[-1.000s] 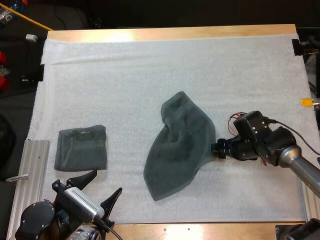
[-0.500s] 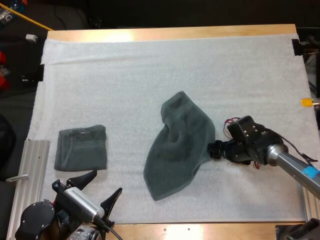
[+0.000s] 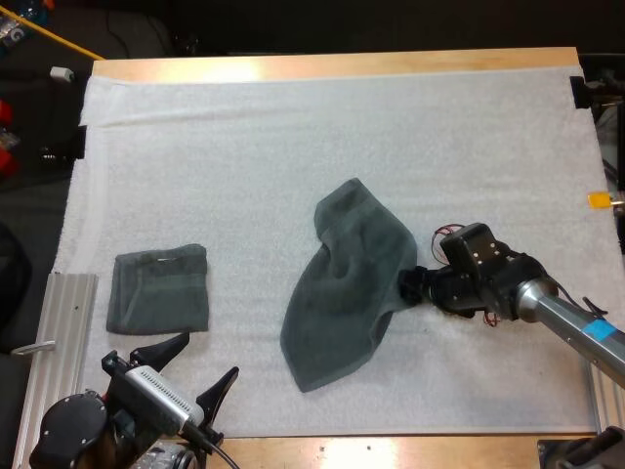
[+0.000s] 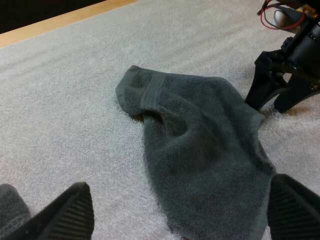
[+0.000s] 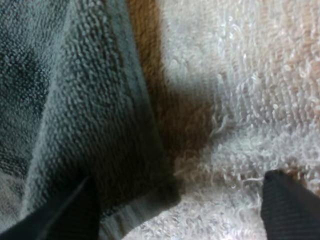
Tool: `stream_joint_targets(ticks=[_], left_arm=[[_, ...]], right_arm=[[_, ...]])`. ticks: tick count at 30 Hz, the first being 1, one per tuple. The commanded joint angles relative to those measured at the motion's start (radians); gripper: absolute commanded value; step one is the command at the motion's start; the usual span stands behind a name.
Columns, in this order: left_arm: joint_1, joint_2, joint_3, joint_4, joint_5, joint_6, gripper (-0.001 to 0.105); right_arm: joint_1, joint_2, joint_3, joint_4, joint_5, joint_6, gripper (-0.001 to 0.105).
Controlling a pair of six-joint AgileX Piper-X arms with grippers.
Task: Pick towel from pile, fold and stack
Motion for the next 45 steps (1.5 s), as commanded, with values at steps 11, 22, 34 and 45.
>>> stream_joint_targets(ticks=[11, 22, 34, 45], left_arm=[[-0.002, 0.003, -0.007, -0.003, 0.007, -0.011, 0.069], [-0.002, 0.003, -0.007, -0.003, 0.007, -0.011, 0.069], [-0.002, 0.003, -0.007, -0.003, 0.007, -0.011, 0.069], [-0.002, 0.003, -0.007, -0.003, 0.007, -0.011, 0.069]], right_arm=[[0.074, -0.001, -0.001, -0.073, -0.1, 0.023, 0.062], [0.162, -0.001, -0.001, -0.222, -0.074, 0.12, 0.062], [0.159, -0.001, -0.001, -0.07, 0.043, 0.166, 0.062], [0.159, 0.013, -0.001, -0.118, 0.16, 0.212, 0.062]])
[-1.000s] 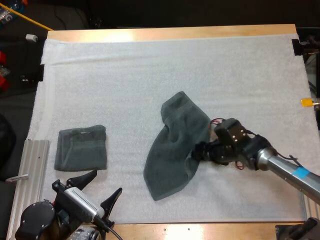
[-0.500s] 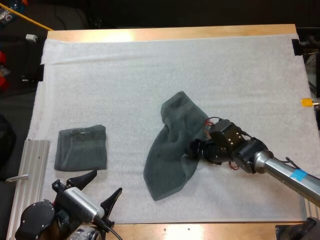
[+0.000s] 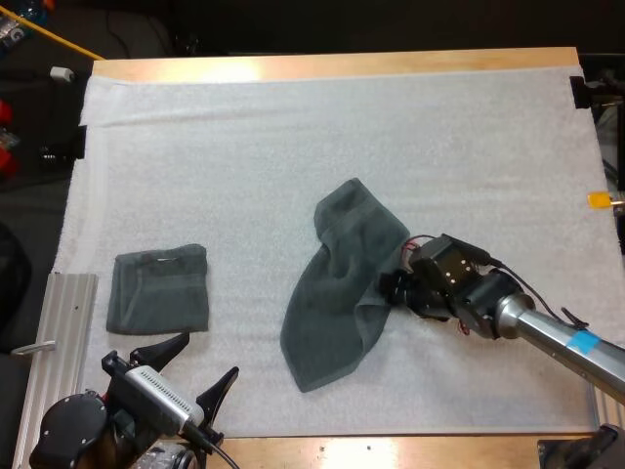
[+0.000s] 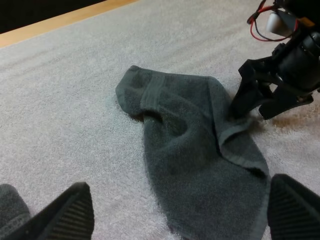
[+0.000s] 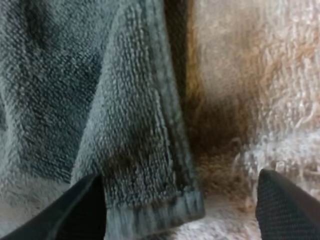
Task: Pick towel from pile, fold and stack
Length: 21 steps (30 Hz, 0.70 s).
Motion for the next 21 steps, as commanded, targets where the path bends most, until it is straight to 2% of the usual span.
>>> stream_joint_targets(ticks=[1, 5, 7, 9, 12, 14, 21], left_arm=[[-0.002, 0.003, -0.007, -0.003, 0.007, -0.011, 0.069], [-0.002, 0.003, -0.007, -0.003, 0.007, -0.011, 0.069], [-0.002, 0.003, -0.007, -0.003, 0.007, -0.011, 0.069], [-0.002, 0.003, -0.007, -0.003, 0.007, -0.011, 0.069], [-0.002, 0.003, -0.007, -0.003, 0.007, -0.011, 0.069], [-0.002, 0.003, -0.007, -0.003, 0.007, -0.011, 0.069], [-0.002, 0.003, -0.007, -0.003, 0.007, -0.011, 0.069]], right_arm=[[-0.004, 0.018, -0.002, -0.01, -0.007, 0.01, 0.062], [-0.004, 0.079, -0.002, -0.067, -0.086, 0.01, 0.062], [-0.004, 0.093, -0.002, -0.096, -0.091, 0.016, 0.06], [-0.004, 0.094, -0.002, -0.107, -0.09, 0.029, 0.054], [-0.004, 0.094, -0.002, -0.112, -0.085, 0.043, 0.038], [-0.004, 0.094, -0.002, -0.11, -0.084, 0.053, 0.033], [-0.001, 0.029, -0.002, -0.089, -0.031, 0.056, 0.032]])
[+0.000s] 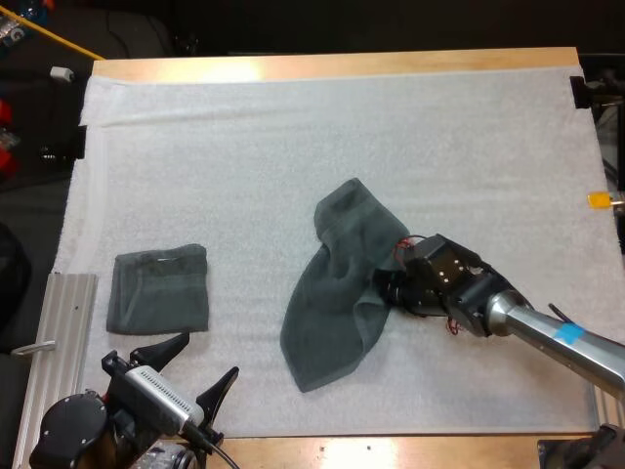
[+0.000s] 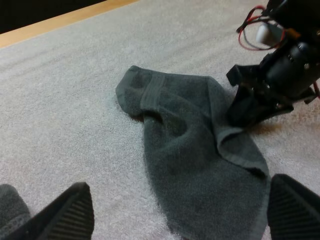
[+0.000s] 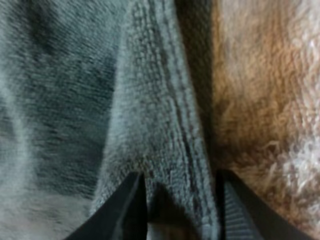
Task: Pick towel from pile, fold and stack
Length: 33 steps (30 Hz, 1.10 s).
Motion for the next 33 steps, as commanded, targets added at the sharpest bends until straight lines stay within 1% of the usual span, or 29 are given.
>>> stream_joint_targets(ticks=[1, 3, 5, 6, 7, 8, 14, 16, 19, 21, 22, 25, 26, 29, 31, 33], left_arm=[[-0.002, 0.003, -0.007, -0.003, 0.007, -0.011, 0.069], [-0.002, 0.003, -0.007, -0.003, 0.007, -0.011, 0.069], [-0.002, 0.003, -0.007, -0.003, 0.007, -0.011, 0.069], [-0.002, 0.003, -0.007, -0.003, 0.007, -0.011, 0.069], [-0.002, 0.003, -0.007, -0.003, 0.007, -0.011, 0.069], [-0.002, 0.003, -0.007, -0.003, 0.007, -0.011, 0.069], [-0.002, 0.003, -0.007, -0.003, 0.007, -0.011, 0.069], [-0.002, 0.003, -0.007, -0.003, 0.007, -0.011, 0.069], [-0.002, 0.003, -0.007, -0.002, 0.009, -0.008, 0.069], [-0.002, 0.003, -0.007, 0.007, 0.023, 0.02, 0.069], [-0.002, 0.003, -0.007, 0.017, 0.042, 0.044, 0.069], [-0.002, 0.003, -0.007, 0.036, 0.078, 0.075, 0.069], [-0.002, 0.003, -0.007, 0.037, 0.079, 0.083, 0.069], [-0.002, 0.011, -0.007, 0.037, 0.082, 0.097, 0.069], [-0.002, 0.031, -0.007, 0.037, 0.099, 0.115, 0.069], [-0.002, 0.061, -0.007, 0.037, 0.108, 0.136, 0.069]], right_arm=[[0.002, -0.027, -0.003, 0.004, 0.013, 0.002, 0.031], [0.002, -0.043, -0.003, 0.014, 0.013, 0.002, 0.027], [0.002, -0.053, -0.003, 0.03, 0.015, -0.006, 0.015], [0.002, -0.053, -0.003, 0.033, 0.015, -0.013, 0.011], [0.002, -0.053, -0.003, 0.038, 0.015, -0.024, 0.003], [0.002, -0.053, -0.003, 0.044, 0.015, -0.03, 0.0], [0.002, -0.054, -0.003, 0.07, 0.009, -0.057, 0.0], [0.002, -0.063, -0.003, 0.101, 0.01, -0.085, 0.0], [0.002, -0.091, -0.003, 0.184, 0.038, -0.152, 0.0], [0.002, -0.117, -0.003, 0.256, 0.07, -0.204, 0.0], [0.002, -0.138, -0.003, 0.308, 0.098, -0.243, 0.0], [0.002, -0.185, -0.003, 0.428, 0.164, -0.334, 0.0], [0.002, -0.199, -0.003, 0.463, 0.179, -0.359, 0.0], [0.002, -0.231, -0.003, 0.555, 0.212, -0.411, 0.0], [0.002, -0.243, -0.003, 0.597, 0.248, -0.423, 0.0], [0.002, -0.248, -0.003, 0.614, 0.26, -0.433, 0.0]])
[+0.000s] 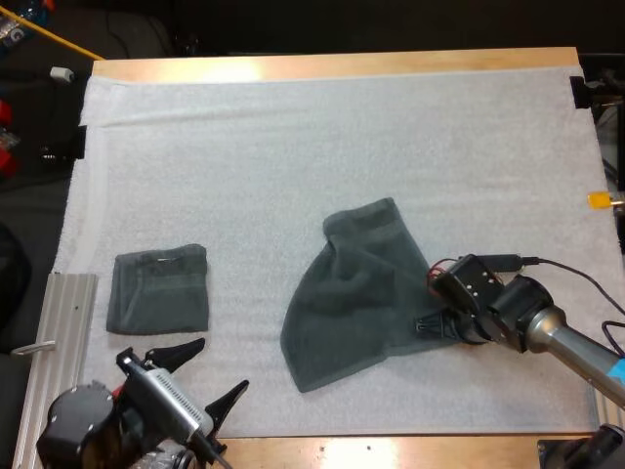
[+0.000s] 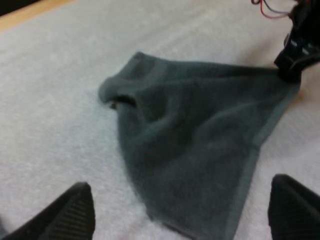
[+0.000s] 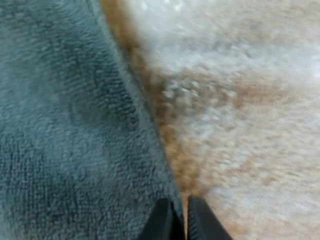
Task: Pick towel from pile, fold and stack
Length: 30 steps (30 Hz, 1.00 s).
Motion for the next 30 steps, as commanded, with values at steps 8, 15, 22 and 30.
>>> stream_joint_targets(ticks=[8, 15, 22, 30], left_arm=[[-0.034, 0.21, -0.007, -0.013, 0.045, 0.1, 0.068], [-0.204, 0.367, -0.007, -0.06, -0.061, 0.104, 0.066], [-0.404, 0.568, -0.007, -0.073, -0.125, 0.129, 0.066], [-0.641, 0.771, -0.007, -0.178, -0.256, 0.122, 0.066]], right_arm=[[0.002, -0.008, -0.003, 0.055, 0.043, -0.016, 0.0], [0.002, -0.008, -0.003, 0.108, 0.094, -0.016, 0.0], [0.002, -0.008, -0.003, 0.11, 0.105, -0.016, 0.0], [0.002, -0.008, -0.003, 0.11, 0.107, -0.016, 0.0]])
